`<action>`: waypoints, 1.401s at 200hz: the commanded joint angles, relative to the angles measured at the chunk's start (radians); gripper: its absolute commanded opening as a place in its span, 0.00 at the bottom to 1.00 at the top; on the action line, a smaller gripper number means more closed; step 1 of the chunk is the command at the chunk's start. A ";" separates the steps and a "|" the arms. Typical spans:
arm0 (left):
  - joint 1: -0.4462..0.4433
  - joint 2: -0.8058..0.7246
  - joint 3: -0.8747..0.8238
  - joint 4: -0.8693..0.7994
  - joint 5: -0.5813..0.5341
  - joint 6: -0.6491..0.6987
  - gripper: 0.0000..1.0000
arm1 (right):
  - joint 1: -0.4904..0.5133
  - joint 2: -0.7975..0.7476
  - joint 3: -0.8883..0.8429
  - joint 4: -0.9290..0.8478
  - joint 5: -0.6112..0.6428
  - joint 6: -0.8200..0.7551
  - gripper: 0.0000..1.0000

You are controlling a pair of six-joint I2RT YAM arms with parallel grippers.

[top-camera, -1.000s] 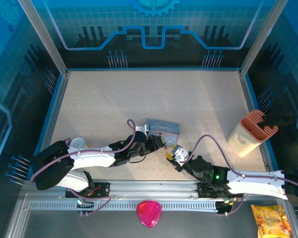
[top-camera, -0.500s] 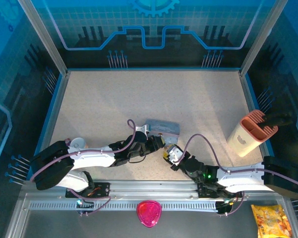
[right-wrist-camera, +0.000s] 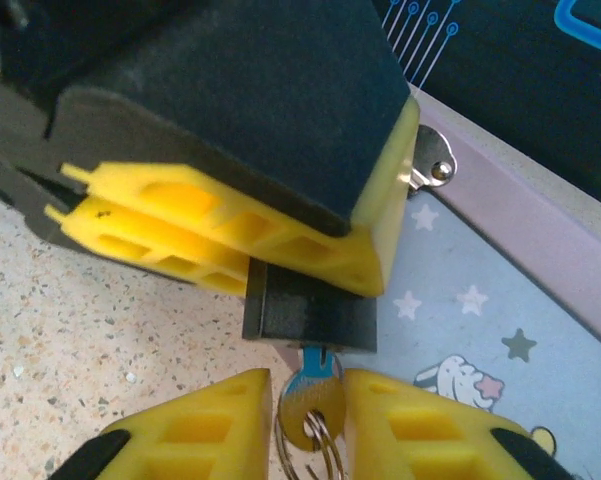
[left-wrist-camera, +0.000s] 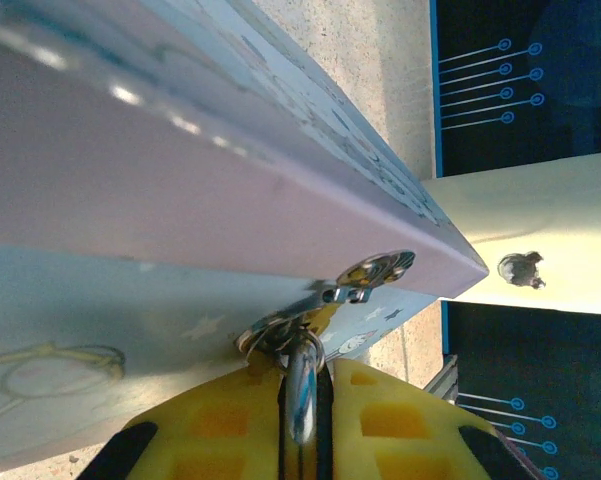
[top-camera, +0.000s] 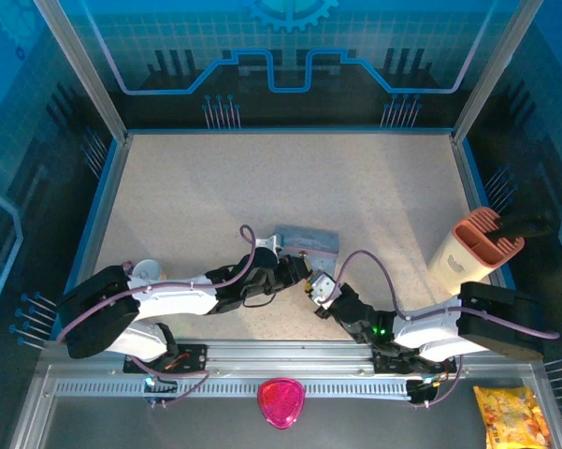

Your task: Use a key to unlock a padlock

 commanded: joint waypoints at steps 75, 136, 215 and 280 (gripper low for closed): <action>-0.013 0.007 0.055 0.014 0.001 -0.003 0.00 | 0.010 0.060 0.026 0.092 0.078 0.111 0.12; -0.013 0.022 0.045 -0.019 -0.036 0.026 0.00 | 0.000 0.005 0.023 -0.035 -0.019 0.456 0.05; -0.010 0.043 0.053 -0.064 -0.047 0.034 0.10 | 0.004 0.111 0.039 -0.039 -0.047 0.644 0.00; 0.047 -0.009 0.056 -0.238 -0.085 0.053 0.45 | 0.008 0.162 0.046 -0.158 -0.030 0.790 0.00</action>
